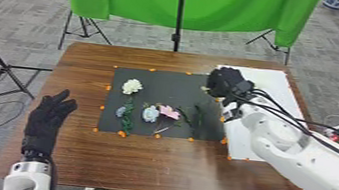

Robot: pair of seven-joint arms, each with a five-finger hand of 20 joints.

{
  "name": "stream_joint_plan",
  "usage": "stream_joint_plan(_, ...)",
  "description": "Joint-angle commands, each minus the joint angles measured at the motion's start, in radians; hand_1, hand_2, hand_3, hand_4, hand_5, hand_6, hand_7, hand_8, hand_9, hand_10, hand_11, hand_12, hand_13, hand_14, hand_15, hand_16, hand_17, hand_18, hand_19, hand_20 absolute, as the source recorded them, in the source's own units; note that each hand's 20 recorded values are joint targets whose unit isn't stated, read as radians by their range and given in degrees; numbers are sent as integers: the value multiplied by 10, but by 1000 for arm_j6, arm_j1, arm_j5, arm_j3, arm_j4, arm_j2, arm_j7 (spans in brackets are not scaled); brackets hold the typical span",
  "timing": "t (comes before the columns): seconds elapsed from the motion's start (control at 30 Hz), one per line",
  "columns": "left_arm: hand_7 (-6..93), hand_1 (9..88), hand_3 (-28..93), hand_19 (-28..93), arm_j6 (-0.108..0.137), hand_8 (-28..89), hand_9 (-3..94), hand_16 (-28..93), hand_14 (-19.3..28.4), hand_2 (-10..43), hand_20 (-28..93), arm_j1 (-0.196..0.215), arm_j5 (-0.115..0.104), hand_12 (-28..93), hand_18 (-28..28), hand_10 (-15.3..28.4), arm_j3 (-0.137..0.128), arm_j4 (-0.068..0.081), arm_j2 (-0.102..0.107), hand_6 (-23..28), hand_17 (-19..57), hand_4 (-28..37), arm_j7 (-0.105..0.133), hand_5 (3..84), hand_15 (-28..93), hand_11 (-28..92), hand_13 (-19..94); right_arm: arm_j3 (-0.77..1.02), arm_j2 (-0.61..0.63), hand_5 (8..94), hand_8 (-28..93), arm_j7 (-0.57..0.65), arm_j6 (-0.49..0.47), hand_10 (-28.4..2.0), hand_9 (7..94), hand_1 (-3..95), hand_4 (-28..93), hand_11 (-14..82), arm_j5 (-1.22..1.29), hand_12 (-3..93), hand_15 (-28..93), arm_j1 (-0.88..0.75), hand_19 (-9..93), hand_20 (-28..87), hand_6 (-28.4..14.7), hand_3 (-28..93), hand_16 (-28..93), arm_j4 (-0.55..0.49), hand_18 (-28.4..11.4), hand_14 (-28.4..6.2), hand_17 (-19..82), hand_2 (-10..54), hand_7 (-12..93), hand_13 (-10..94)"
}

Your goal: Arrange flowers

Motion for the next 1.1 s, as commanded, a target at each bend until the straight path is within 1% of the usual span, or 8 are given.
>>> stream_joint_plan(0.03, 115, 205, 639, 76, 2, -47, 455, 23, 169, 58, 193, 13, -1, 154, 134, 135, 3, 3, -3, 40, 11, -283, -3, 457, 226, 189, 316, -59, -37, 794, 63, 7, -14, -79, 899, 605, -191, 48, -4, 329, 519, 5, 932, 509, 28, 556, 345, -3, -100, -11, 637, -95, 207, 927)
stream_joint_plan(0.37, 115, 205, 639, 77, 2, -47, 455, 22, 169, 57, 194, 6, 2, 153, 134, 136, 4, 6, -7, 40, 11, -283, -10, 457, 226, 189, 315, -51, -43, 753, 49, 22, -85, -87, 840, 600, -188, 34, 1, 302, 524, -1, 932, 511, 31, 557, 344, 1, -100, -13, 630, -95, 203, 916)
stream_joint_plan(0.57, 115, 206, 638, 77, 0, -47, 455, 22, 170, 58, 193, 6, 4, 154, 134, 135, 3, 6, -8, 40, 11, -283, -14, 457, 226, 189, 315, -35, -33, 715, 38, 30, -123, -103, 749, 584, -181, 102, 8, 211, 529, -9, 932, 504, 26, 557, 336, -11, -98, -14, 623, -95, 196, 906)
stream_joint_plan(0.83, 115, 203, 643, 76, -2, -48, 455, 22, 169, 56, 193, 12, 4, 153, 134, 136, 2, 2, -6, 39, 11, -283, -13, 458, 227, 189, 316, 4, -7, 662, 10, 19, -205, -115, 695, 503, -194, 126, 13, 168, 534, -25, 932, 503, 25, 634, 330, -49, -101, -16, 611, -95, 181, 893)
stream_joint_plan(0.9, 115, 204, 642, 77, -2, -47, 454, 22, 169, 56, 193, 12, 5, 153, 134, 136, 2, 1, -7, 40, 11, -283, -10, 457, 227, 188, 316, 49, 2, 651, -41, 39, -195, -116, 685, 481, -205, 124, -1, 167, 531, -45, 932, 500, 28, 661, 331, -58, -104, -18, 604, -95, 175, 889)
stream_joint_plan(1.0, 116, 204, 642, 78, -1, -47, 455, 22, 169, 56, 193, 12, 4, 153, 134, 136, 0, 1, -5, 40, 11, -283, -14, 457, 227, 189, 316, 104, 2, 640, -98, 147, -128, -117, 672, 457, -201, 119, -2, 167, 527, -53, 932, 494, 26, 668, 331, -35, -110, -27, 589, -95, 181, 877)
stream_joint_plan(1.03, 116, 204, 642, 77, -3, -47, 455, 21, 170, 57, 193, 11, 5, 153, 134, 136, -1, 1, -4, 39, 11, -283, -19, 457, 227, 189, 316, 130, -2, 639, -100, 186, -149, -118, 669, 455, -200, 118, -2, 167, 527, -53, 932, 493, 25, 667, 331, -20, -112, -30, 584, -95, 180, 872)
stream_joint_plan(1.1, 116, 204, 643, 77, -5, -47, 455, 22, 170, 56, 193, 12, 7, 153, 134, 136, -2, 1, -4, 40, 11, -283, -20, 457, 228, 188, 316, 202, -17, 591, -91, 257, -320, -126, 620, 452, -195, 96, 18, 166, 527, -48, 927, 478, 11, 668, 326, 6, -122, -42, 561, -95, 154, 843)
